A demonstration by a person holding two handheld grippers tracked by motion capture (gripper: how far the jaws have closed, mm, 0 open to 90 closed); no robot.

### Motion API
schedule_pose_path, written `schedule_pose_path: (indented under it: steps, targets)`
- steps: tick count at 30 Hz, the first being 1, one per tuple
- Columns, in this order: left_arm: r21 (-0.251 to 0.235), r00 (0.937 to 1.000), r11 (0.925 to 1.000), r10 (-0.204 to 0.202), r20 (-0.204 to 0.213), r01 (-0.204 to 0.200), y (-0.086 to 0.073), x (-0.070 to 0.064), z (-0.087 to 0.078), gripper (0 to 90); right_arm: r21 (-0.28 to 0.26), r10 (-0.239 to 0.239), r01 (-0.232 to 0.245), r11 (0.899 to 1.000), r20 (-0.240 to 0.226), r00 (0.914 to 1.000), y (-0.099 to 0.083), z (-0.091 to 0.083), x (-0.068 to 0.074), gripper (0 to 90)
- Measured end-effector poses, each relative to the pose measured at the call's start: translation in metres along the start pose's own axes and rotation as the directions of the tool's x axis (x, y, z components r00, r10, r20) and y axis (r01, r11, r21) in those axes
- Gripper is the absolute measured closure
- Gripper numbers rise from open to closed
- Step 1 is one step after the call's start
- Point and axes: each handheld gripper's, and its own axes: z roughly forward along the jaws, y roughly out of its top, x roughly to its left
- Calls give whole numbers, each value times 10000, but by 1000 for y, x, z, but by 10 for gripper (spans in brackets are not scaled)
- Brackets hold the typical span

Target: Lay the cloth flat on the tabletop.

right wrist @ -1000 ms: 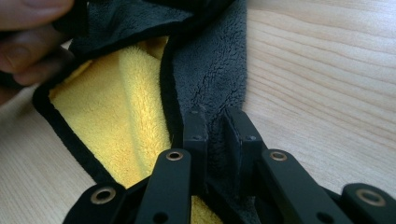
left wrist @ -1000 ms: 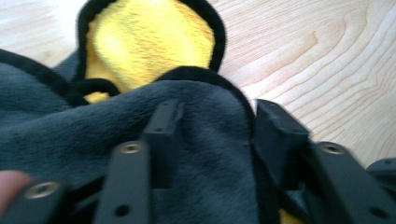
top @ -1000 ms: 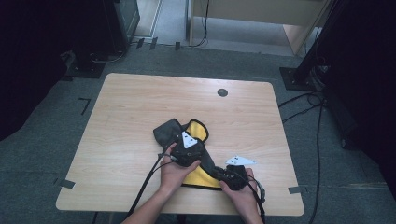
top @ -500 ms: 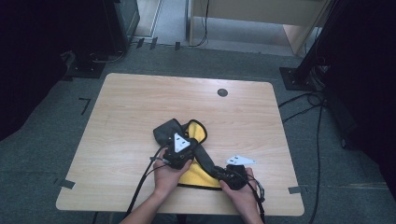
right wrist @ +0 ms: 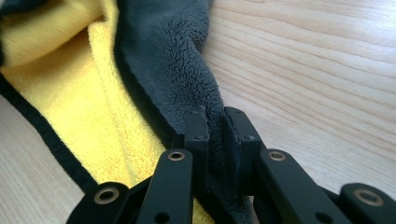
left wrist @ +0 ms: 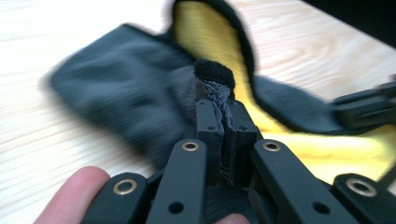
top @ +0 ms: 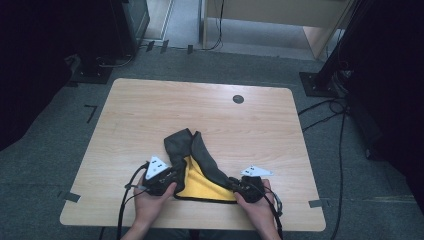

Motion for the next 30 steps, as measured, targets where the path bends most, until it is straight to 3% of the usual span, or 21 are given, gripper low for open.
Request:
schedule_pose_path:
  steps: [1,2,5,9,10,11,12,13,14,16,17,19,21,22,24,27,29,30]
  targets:
    - [117,9989,9992,-382,-256,386,-6,14,-10,866,-6,86,-86,10000,70,9999,0,-1,-1,807]
    - [117,9989,9992,-382,-256,386,-6,14,-10,867,-6,86,-86,10000,70,9999,0,-1,-1,807]
    - [316,9929,9931,-1115,-422,1128,-13,34,-25,861,-58,205,-204,9998,139,9997,-1,-3,-5,805]
    - [416,9855,9884,-1421,-926,1464,-19,50,-42,846,-79,259,-258,9996,184,9995,0,-3,-6,796]
    - [315,9835,9879,-1480,-1044,1521,-20,52,-45,819,-56,276,-275,9996,225,9994,0,-4,-7,782]
    - [96,9761,9850,-1696,-1360,1725,-20,56,-49,787,-79,236,-234,9997,342,9991,0,-4,-7,769]
    - [-45,9736,9836,-1794,-1414,1806,-20,57,-50,696,-618,45,21,9981,1054,9944,2,-13,-2,700]
    - [-354,9684,9807,-1954,-1550,1922,-19,59,-54,673,-992,-219,345,9945,1258,9918,6,-20,3,674]
    - [-737,9635,9779,-2058,-1714,1957,-17,61,-58,673,-992,-219,345,9945,1258,9918,6,-20,3,674]
    - [-1084,9586,9720,-2250,-1746,2084,-15,65,-62,643,-1683,-653,848,9821,1184,9908,16,-28,12,633]
    - [-1149,9546,9679,-2411,-1747,2234,-14,68,-61,598,-1732,-740,844,9813,657,9951,27,-25,18,604]
    - [-961,9557,9688,-2421,-1674,2286,-14,70,-58,593,-1670,-774,843,9824,476,9959,31,-21,21,595]
    - [-436,9623,9756,-2193,-1612,2150,-16,71,-49,573,-1606,-1020,1031,9816,149,9947,40,-11,32,574]
    - [-140,9637,9764,-2149,-1585,2154,-17,72,-44,556,-1660,-1305,1245,9782,-260,9911,52,2,47,549]
    - [236,9646,9726,-2263,-1355,2315,-20,75,-38,553,-1688,-1444,1369,9761,-334,9890,56,6,52,537]
    - [420,9635,9691,-2361,-1261,2429,-21,76,-33,546,-1762,-1716,1616,9710,-429,9842,72,25,73,502]
    - [450,9558,9627,-2583,-1402,2668,-20,73,-29,535,-1751,-1849,1771,9685,-288,9823,82,38,88,478]
    - [450,9558,9627,-2583,-1402,2668,-20,73,-29,525,-1751,-1849,1771,9685,-288,9823,82,38,88,478]
